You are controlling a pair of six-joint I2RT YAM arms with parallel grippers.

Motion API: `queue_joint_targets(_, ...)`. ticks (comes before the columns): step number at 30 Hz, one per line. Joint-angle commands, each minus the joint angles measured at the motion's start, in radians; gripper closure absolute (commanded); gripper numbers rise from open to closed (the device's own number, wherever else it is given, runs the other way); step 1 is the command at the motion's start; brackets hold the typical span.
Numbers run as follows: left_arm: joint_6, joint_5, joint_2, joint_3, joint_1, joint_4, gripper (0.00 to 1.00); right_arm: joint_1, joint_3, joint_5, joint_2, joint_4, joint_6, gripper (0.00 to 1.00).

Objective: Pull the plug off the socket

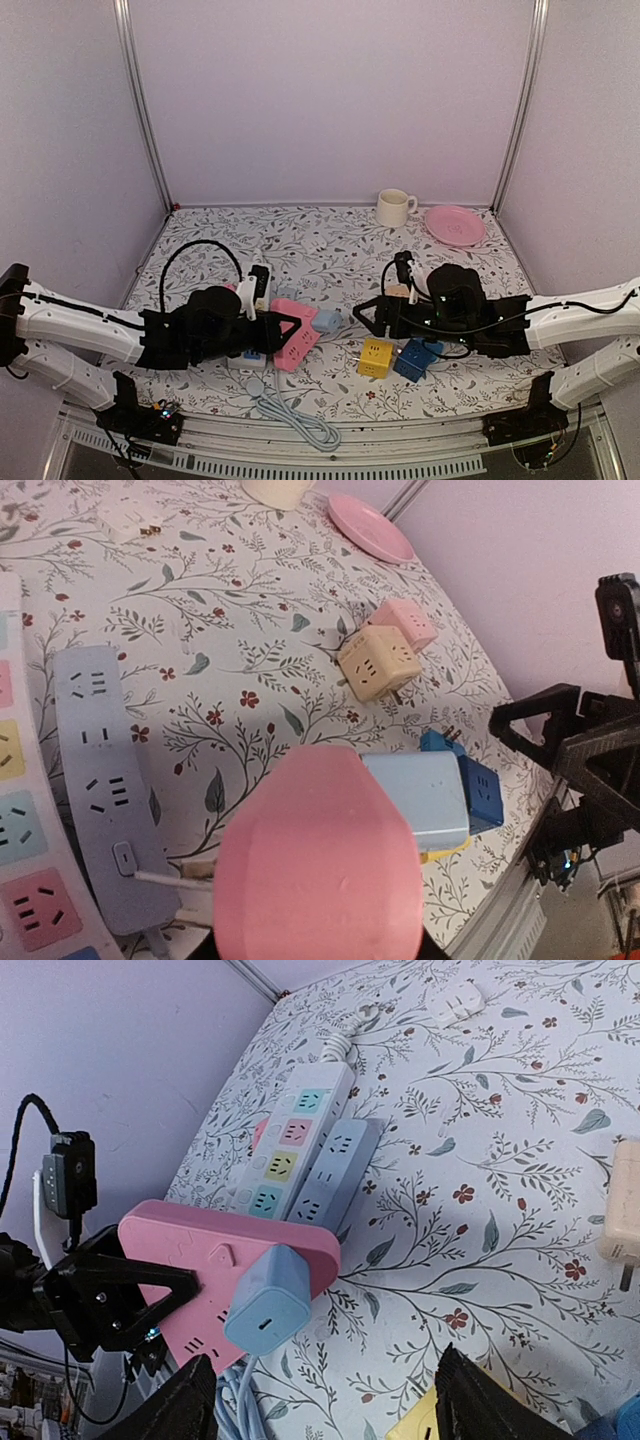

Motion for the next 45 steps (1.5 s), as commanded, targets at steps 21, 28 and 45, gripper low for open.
queue_joint_targets(21,0.240,-0.302,0.019,0.141,-0.232,0.091,1.00,-0.005,-0.066,-0.198,0.045,0.308,0.154,0.31)
queue_joint_targets(28,0.283,-0.457,0.073,0.209,-0.301,0.029,1.00,-0.005,-0.091,-0.266,0.090,0.436,0.213,0.37)
queue_joint_targets(45,0.317,-0.598,0.135,0.281,-0.365,-0.041,1.00,-0.007,-0.177,-0.196,0.019,0.508,0.281,0.52)
